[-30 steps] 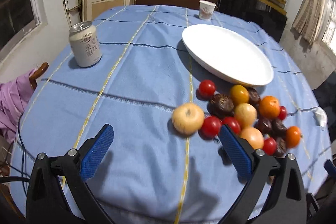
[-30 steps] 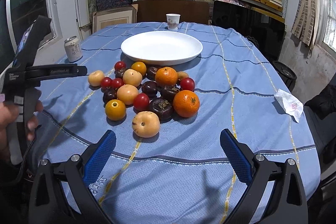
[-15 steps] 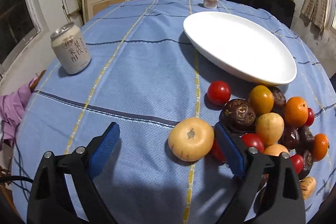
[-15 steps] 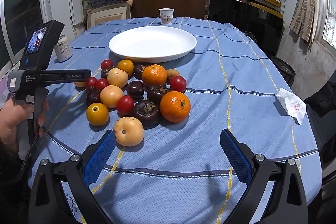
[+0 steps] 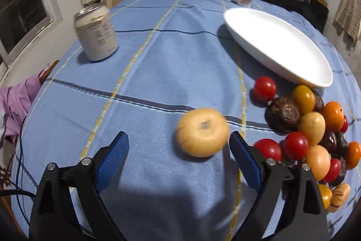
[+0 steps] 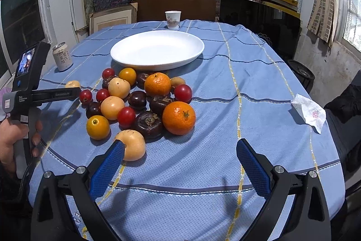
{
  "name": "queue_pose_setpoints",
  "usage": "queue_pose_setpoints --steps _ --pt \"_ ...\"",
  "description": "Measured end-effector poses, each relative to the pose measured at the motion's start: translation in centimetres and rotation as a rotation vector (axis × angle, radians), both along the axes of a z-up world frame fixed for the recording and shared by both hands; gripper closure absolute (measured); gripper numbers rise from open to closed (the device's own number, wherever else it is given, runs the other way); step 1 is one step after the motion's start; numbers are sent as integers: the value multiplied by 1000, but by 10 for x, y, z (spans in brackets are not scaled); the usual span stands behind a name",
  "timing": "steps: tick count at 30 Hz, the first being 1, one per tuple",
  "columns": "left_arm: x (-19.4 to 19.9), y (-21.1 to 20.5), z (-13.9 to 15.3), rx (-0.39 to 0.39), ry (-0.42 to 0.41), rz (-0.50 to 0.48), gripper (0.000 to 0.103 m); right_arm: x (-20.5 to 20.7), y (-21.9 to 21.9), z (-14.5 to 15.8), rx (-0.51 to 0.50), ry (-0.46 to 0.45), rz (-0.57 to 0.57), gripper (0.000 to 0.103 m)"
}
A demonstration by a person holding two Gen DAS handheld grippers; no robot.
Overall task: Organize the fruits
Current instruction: 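Reach the left tool to the pale beige peach and close on it, then grasp the orange mandarin with the right tool while the left tool lifts the peach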
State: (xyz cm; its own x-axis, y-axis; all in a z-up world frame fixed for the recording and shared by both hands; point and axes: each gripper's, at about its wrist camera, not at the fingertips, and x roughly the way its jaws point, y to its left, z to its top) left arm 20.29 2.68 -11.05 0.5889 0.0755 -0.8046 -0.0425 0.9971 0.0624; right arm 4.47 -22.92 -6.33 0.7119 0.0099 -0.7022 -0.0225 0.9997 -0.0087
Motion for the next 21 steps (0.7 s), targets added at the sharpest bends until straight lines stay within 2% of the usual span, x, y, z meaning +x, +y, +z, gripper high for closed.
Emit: queue_pose_setpoints --steps 3,6,7,8,9,11,12,15,18,21 --pt "2 -12 3 55 -28 -22 14 1 1 0 -2 -1 3 3" --pt "5 -9 2 24 -21 -23 18 2 0 0 -9 1 3 3" --pt "6 -6 1 1 -12 -24 27 2 -1 0 -8 3 4 3" --pt "6 -3 -1 -21 2 -26 43 3 -3 1 -8 3 3 3" --pt "6 -1 -3 -35 9 -31 44 4 -5 2 -10 2 1 3" --pt "1 1 -1 -59 0 -47 57 6 -10 3 -31 -6 -5 3" --pt "-1 0 -1 -64 -4 -58 60 7 -11 5 -43 -17 1 3" --pt "-8 7 5 -112 -42 -60 60 13 -13 7 -53 -30 32 3" --pt "-12 21 9 -169 -85 -24 60 28 -15 3 -37 -4 26 5" --pt "-12 24 9 -187 -93 -12 60 50 -22 -8 37 62 9 12"
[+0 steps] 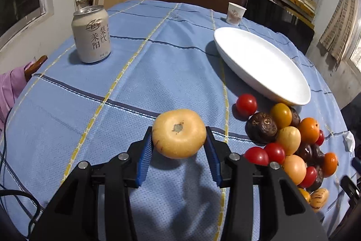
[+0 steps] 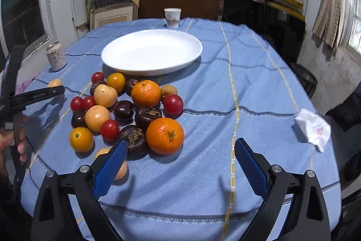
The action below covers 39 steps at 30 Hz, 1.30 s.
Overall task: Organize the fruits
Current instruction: 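Grasp the orange mandarin with the right tool while the left tool lifts the peach, then carry both fruits onto the white plate and open both tools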
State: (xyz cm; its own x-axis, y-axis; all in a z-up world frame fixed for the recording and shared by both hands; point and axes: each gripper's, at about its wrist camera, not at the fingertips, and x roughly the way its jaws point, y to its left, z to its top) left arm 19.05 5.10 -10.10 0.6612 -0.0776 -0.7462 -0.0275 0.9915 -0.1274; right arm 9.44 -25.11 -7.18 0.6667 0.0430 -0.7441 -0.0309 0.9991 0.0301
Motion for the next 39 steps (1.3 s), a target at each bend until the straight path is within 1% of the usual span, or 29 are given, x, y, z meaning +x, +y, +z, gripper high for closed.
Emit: queue_pose_setpoints --steps 1,3,4,5,6,7,10,12,14,17,19,22,24,26,28,29,31,33,36,39 --pt "-1 -1 1 3 -9 0 60 9 -2 -6 50 37 5 14" --pt "-4 -2 4 13 -32 -1 60 19 -2 -15 90 77 6 25" --pt "-5 -3 5 14 -39 -1 60 22 -1 -20 97 89 5 27" --pt "-6 -3 6 13 -42 -2 60 26 0 -24 106 103 4 39" --pt "-6 -3 5 13 -40 -4 60 26 0 -24 139 91 15 52" --pt "-6 -3 5 13 -37 -6 60 26 2 -24 136 91 14 56" --pt "-6 -1 6 12 -41 -7 60 25 6 -23 114 85 23 58" --pt "-6 -2 7 15 -47 -6 60 23 4 -22 130 80 24 58" --pt "-7 -2 9 14 -59 -10 60 15 4 -17 125 45 32 59" --pt "-12 -2 13 0 -80 -19 60 3 7 -7 94 -9 62 59" --pt "-15 -2 17 5 -82 -30 60 -2 6 1 63 -37 65 59" --pt "-23 1 24 -17 -71 -50 60 -6 -1 12 12 -71 44 59" --pt "-27 2 35 -23 -71 -67 60 -4 -8 18 -33 -84 16 59" --pt "-27 2 48 -21 -82 -82 60 5 -20 27 -70 -88 -22 59" --pt "-22 -1 67 -16 -101 -104 60 15 -25 39 -89 -110 -21 59" --pt "-17 -4 75 -21 -105 -116 60 21 -26 47 -98 -127 -10 59" --pt "1 -13 91 -56 -104 -149 60 38 -22 64 -104 -161 40 59" --pt "25 -31 100 -55 -102 -178 60 64 -12 76 -115 -187 96 59" --pt "67 -60 98 -25 -85 -200 60 107 2 80 -124 -171 155 59" --pt "116 -83 81 -19 -19 -203 60 160 15 68 -170 -135 182 59"
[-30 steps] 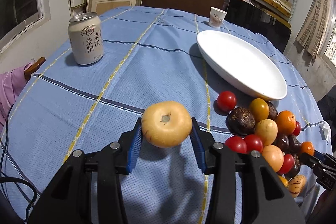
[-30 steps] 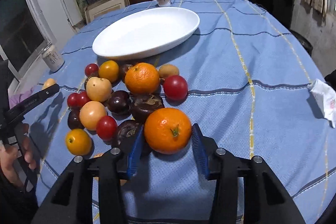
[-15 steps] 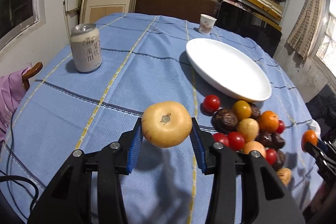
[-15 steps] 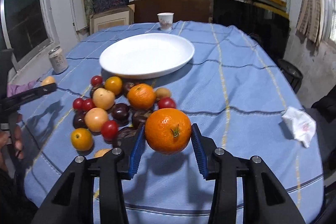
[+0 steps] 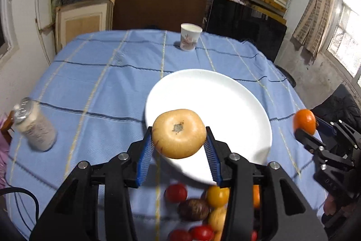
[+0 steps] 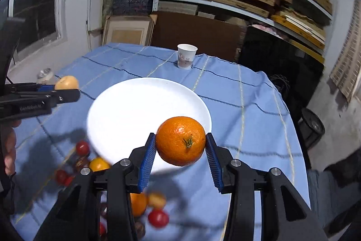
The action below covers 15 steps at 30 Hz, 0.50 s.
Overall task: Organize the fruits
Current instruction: 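Carry both fruits onto the white plate and open both tools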
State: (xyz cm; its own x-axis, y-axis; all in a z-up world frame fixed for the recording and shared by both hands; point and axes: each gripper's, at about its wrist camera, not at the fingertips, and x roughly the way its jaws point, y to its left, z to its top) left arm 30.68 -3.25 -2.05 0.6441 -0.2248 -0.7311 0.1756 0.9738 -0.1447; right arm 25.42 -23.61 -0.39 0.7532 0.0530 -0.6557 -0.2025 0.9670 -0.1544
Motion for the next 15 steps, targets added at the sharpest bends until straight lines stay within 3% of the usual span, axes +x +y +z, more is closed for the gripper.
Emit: queue_pose_setpoints --steps 3,11,13,14,15 --pt "40 -15 -22 39 42 11 60 49 6 -22 -33 43 6 58" --pt "107 -27 -69 100 129 30 60 107 18 -57 -76 63 13 57" --pt "112 -26 -68 95 126 34 54 106 20 -54 -98 33 7 51" --pt "112 -26 -64 96 112 36 44 103 21 -50 -106 6 6 41" --pt "108 -25 -58 100 86 41 40 97 21 -45 -110 -16 8 37"
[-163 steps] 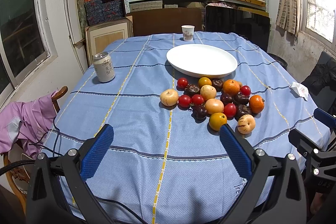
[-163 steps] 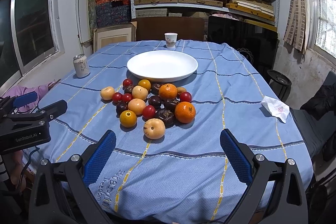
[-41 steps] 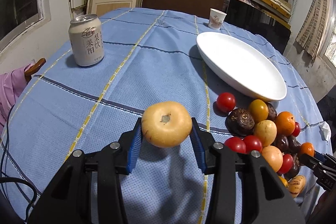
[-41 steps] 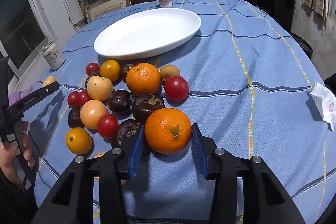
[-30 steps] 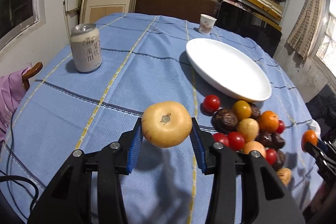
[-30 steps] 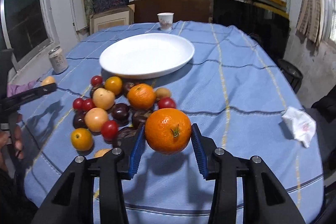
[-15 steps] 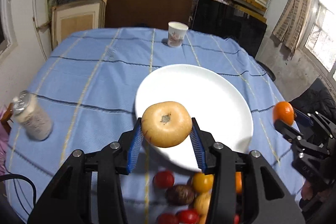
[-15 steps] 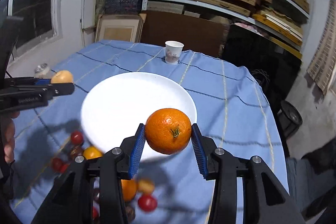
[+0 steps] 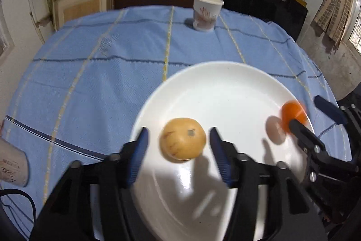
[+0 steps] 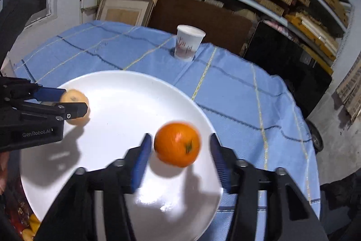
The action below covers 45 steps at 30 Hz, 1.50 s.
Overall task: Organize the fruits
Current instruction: 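Carry both fruits onto the white plate and open both tools, then withdraw both tools from the plate back toward the fruit pile, then grasp the pale dimpled peach with the right tool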
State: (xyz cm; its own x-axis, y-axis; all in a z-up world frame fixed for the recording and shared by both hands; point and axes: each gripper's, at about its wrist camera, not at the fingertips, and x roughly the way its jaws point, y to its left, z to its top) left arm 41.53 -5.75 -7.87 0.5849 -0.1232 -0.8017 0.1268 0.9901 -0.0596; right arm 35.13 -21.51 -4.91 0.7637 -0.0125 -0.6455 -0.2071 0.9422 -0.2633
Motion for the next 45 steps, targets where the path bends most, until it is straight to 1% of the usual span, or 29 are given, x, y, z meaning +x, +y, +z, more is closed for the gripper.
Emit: queue_pose_setpoints --steps 1,2,4,6,10,11,13,14,15,16,18,19,22,24,27,31,37,40,42,44,45 --pt "-6 1 8 3 -27 2 32 -6 -1 5 2 -14 4 37" --pt "-12 2 15 8 -49 3 29 -11 -2 10 8 -18 3 37" --pt "-25 4 26 0 -72 -1 28 -24 -5 19 26 -23 5 37" --pt "-44 9 37 -23 -81 -4 25 -41 -6 26 34 -22 15 37" --pt "-94 19 54 -61 -112 -26 18 -102 -5 40 48 -27 55 37" --pt "-107 21 58 -65 -124 -33 14 -120 -5 42 65 -29 70 37" --pt "-146 27 66 -73 -177 -53 6 -155 -5 41 107 -21 99 32" --pt "-168 31 67 -72 -207 -61 5 -178 -5 39 123 -19 108 29" --pt "-185 33 66 -72 -220 -72 5 -191 -5 36 134 -19 113 25" --pt "-202 36 64 -77 -229 -86 5 -213 -4 31 155 -15 120 23" --pt "-229 42 55 -91 -242 -93 5 -243 -4 21 188 -9 133 15" --pt "-242 47 47 -96 -238 -89 5 -263 -3 12 208 -2 133 14" --pt "-264 59 21 -134 -187 -68 5 -291 3 -8 221 30 119 13" --pt "-270 64 7 -129 -165 -43 5 -300 7 -17 216 40 110 13" --pt "-278 65 -4 -103 -148 -26 5 -304 15 -24 192 43 93 13" --pt "-290 64 -5 -72 -152 -27 5 -301 22 -28 203 50 82 13" --pt "-300 67 -3 -54 -158 -23 5 -295 39 -35 158 35 73 16" --pt "-301 70 -5 -47 -159 -14 5 -292 43 -40 148 51 77 22" --pt "-301 72 -6 -51 -157 -11 5 -291 43 -42 147 61 78 30" --pt "-300 72 -7 -51 -152 -10 5 -290 42 -44 151 72 72 35" --pt "-299 72 -8 -50 -149 -11 5 -289 41 -45 153 79 69 39"
